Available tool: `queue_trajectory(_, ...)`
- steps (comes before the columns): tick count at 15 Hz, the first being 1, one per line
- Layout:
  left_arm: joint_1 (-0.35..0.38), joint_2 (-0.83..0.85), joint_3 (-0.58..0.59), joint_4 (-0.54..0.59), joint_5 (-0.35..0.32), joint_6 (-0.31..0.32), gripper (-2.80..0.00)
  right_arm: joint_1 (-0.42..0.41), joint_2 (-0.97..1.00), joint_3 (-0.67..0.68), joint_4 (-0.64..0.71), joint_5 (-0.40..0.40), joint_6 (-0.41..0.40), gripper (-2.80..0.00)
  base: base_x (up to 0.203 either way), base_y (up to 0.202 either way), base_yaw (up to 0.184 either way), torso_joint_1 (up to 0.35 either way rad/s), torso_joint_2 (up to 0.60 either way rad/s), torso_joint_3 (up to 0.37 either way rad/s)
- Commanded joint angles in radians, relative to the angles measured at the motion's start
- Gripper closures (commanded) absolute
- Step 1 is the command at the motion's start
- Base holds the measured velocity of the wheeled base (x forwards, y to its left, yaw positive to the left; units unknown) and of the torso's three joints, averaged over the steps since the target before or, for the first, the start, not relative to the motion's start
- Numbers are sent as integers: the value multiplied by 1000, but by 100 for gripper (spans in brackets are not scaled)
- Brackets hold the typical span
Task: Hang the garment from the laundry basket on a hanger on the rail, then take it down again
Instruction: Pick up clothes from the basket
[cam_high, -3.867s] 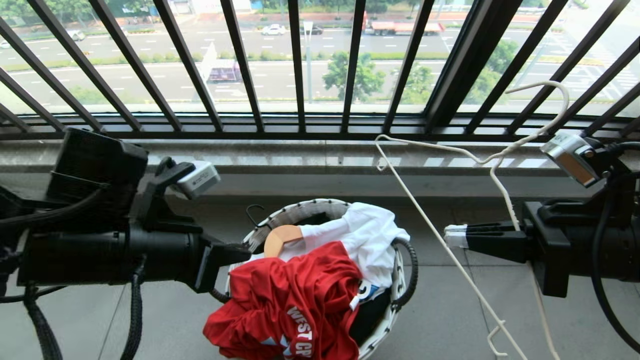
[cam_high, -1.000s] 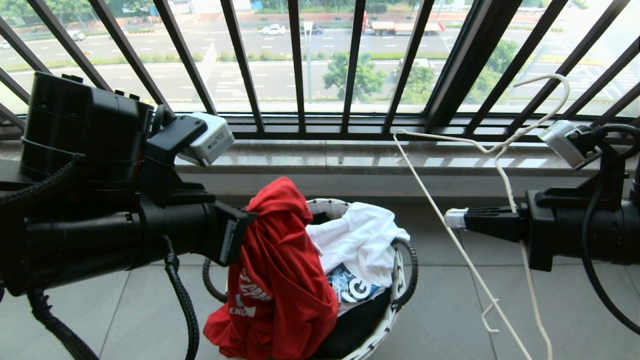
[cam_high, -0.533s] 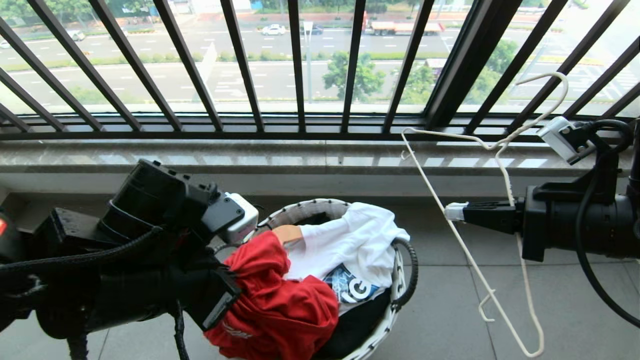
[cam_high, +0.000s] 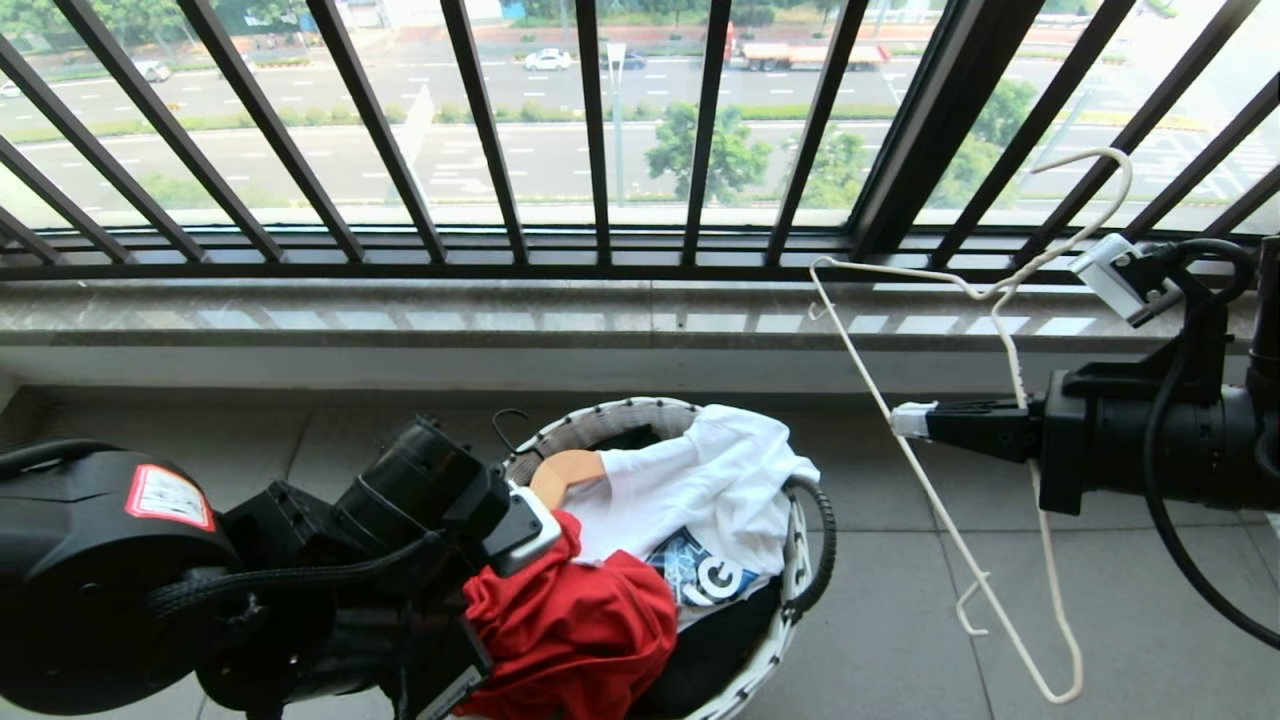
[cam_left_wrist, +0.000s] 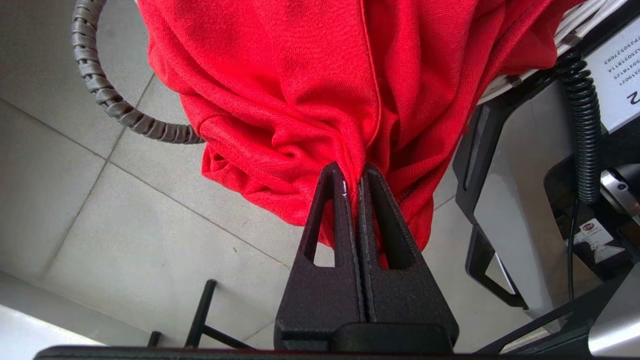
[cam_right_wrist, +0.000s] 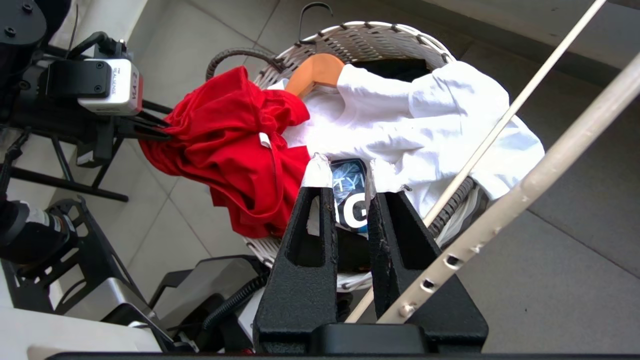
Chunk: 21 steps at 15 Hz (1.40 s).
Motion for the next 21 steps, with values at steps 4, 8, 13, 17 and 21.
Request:
queue_trajectory(4, -16, -64, 6, 2, 6, 1, -280, -1, 7, -1, -2, 4, 0, 0, 0, 0, 0, 0, 0, 0)
queue_trajectory(8, -101, -171, 6, -7, 3, -7, -280, 0, 11, -1, -2, 5, 0, 0, 0, 0, 0, 0, 0, 0)
queue_trajectory(13, -94, -27, 85, -328, 3, 18, -280, 1, -5, 0, -2, 6, 0, 0, 0, 0, 0, 0, 0, 0)
queue_trajectory(17, -52, 113, 84, -347, -1, 61, -280, -10, 7, -2, -2, 6, 0, 0, 0, 0, 0, 0, 0, 0)
queue_trajectory(21, 28, 167, 71, -476, 0, 102, 0, -16, 21, -4, -2, 6, 0, 0, 0, 0, 0, 0, 0, 0)
